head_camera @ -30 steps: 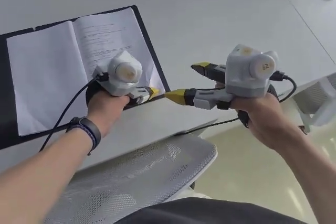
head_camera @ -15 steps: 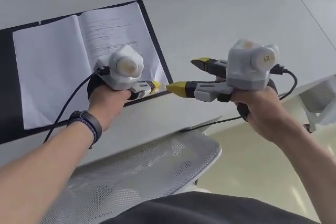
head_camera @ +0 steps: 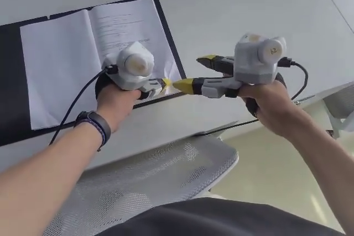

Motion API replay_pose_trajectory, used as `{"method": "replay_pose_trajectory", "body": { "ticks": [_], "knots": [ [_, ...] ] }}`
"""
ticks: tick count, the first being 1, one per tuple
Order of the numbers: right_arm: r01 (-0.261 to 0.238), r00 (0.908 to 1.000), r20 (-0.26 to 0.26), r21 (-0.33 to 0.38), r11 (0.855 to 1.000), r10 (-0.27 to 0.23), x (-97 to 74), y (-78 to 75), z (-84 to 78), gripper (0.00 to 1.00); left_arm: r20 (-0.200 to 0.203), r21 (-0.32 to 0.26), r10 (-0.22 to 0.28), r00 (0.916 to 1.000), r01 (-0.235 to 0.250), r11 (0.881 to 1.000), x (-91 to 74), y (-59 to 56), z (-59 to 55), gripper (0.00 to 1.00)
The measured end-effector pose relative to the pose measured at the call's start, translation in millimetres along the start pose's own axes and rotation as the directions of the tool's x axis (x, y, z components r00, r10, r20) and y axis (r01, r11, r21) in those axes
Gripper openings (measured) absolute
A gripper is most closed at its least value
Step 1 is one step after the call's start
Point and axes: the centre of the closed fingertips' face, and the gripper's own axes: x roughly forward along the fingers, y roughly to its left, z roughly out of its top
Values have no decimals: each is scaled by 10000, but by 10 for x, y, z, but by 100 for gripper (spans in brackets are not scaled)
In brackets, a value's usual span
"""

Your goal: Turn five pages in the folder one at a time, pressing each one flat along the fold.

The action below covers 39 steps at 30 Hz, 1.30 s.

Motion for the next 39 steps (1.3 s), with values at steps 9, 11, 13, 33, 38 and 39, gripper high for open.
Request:
{"method": "replay_pose_trajectory", "body": {
  "ticks": [9,11,13,33,38,39],
  "knots": [
    [-407,9991,-115,283,9988,410,284,-86,2,62,105,91,104,9999,-105,9999,12,17,-1,41],
    [-531,9984,-172,348,9980,538,347,-108,-1,61,117,83,103,9999,-104,9999,14,16,0,40],
    [-602,9979,-201,428,9973,611,391,-127,-5,61,111,84,120,9999,-121,9999,17,16,0,40],
    [-1032,9933,-434,936,9902,1076,637,-216,-38,59,167,-24,156,9997,-155,9999,23,12,5,40],
    [-966,9939,-430,1092,9893,1018,635,-234,-78,58,169,-37,162,9997,-162,9999,21,10,5,40],
    [-976,9939,-396,1165,9884,1028,633,-233,-82,59,172,-42,160,9997,-160,9999,20,10,5,40]
  ]
}}
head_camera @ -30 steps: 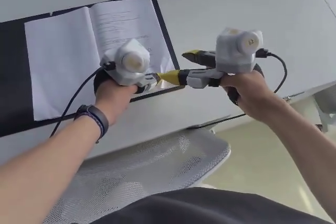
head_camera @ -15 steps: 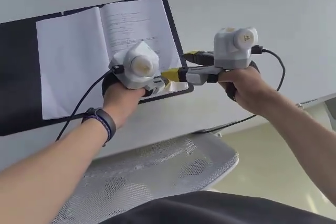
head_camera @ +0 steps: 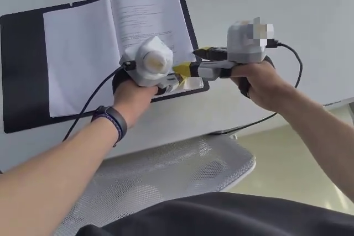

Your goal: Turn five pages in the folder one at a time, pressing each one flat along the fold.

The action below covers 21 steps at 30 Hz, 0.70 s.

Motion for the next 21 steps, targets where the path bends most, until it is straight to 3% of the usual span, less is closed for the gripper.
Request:
{"method": "replay_pose_trajectory", "body": {
  "ticks": [14,21],
  "knots": [
    [78,9995,289,448,9990,-91,-23,-80,15,57,21,-31,-2,10000,2,10000,2,4,2,40],
    [-124,9997,238,476,9988,112,4,-26,12,55,30,-46,2,10000,-2,10000,-1,5,4,40]
  ]
}}
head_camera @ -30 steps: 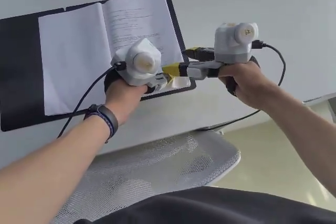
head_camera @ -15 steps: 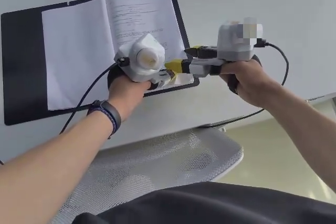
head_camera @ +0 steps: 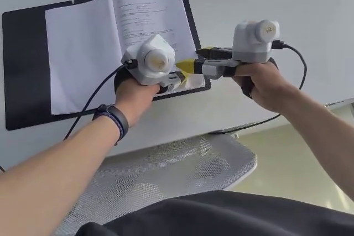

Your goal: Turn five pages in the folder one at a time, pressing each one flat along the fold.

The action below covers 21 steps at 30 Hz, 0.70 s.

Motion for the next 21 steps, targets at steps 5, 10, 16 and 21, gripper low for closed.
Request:
{"method": "replay_pose_trajectory", "body": {
  "ticks": [5,10,16,21],
  "knots": [
    [-37,9998,201,460,9989,28,0,-39,38,50,-11,-16,-1,10000,1,10000,-1,3,1,40],
    [-257,9967,807,1632,9863,126,-43,-121,102,35,-6,-75,-21,10000,21,10000,-3,4,5,40],
    [-263,9949,1007,2254,9739,36,-41,-193,83,24,-11,-101,-24,10000,24,9999,-3,4,5,40],
    [92,9981,578,2135,9769,-220,0,-213,20,14,-7,-151,0,10000,0,9999,-5,-1,6,41]
  ]
}}
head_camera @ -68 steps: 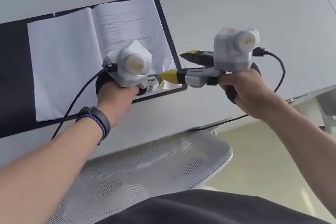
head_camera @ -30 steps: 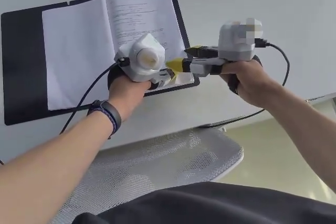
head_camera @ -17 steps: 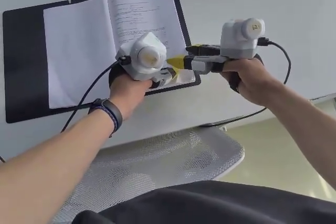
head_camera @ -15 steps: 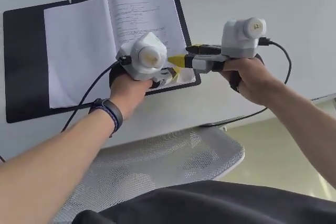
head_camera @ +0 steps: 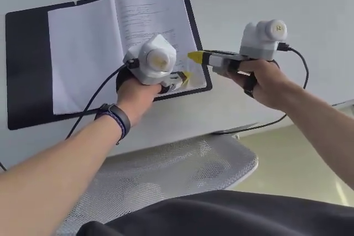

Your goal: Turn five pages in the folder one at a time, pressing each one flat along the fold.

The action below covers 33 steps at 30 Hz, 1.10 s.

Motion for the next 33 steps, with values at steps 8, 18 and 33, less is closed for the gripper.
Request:
{"method": "replay_pose_trajectory", "body": {
  "ticks": [8,18,33],
  "knots": [
    [387,9992,16,194,9991,-387,-6,-51,1,0,-142,-263,-83,9999,79,9996,-36,-22,-4,45],
    [637,9978,138,426,9971,-644,-62,-56,32,0,-214,-408,-6,9998,-3,9992,-265,-36,-53,58],
    [582,9971,453,636,9963,-612,-111,60,109,0,190,-1002,1056,9942,-1032,9896,-809,348,-160,61]
  ]
}}
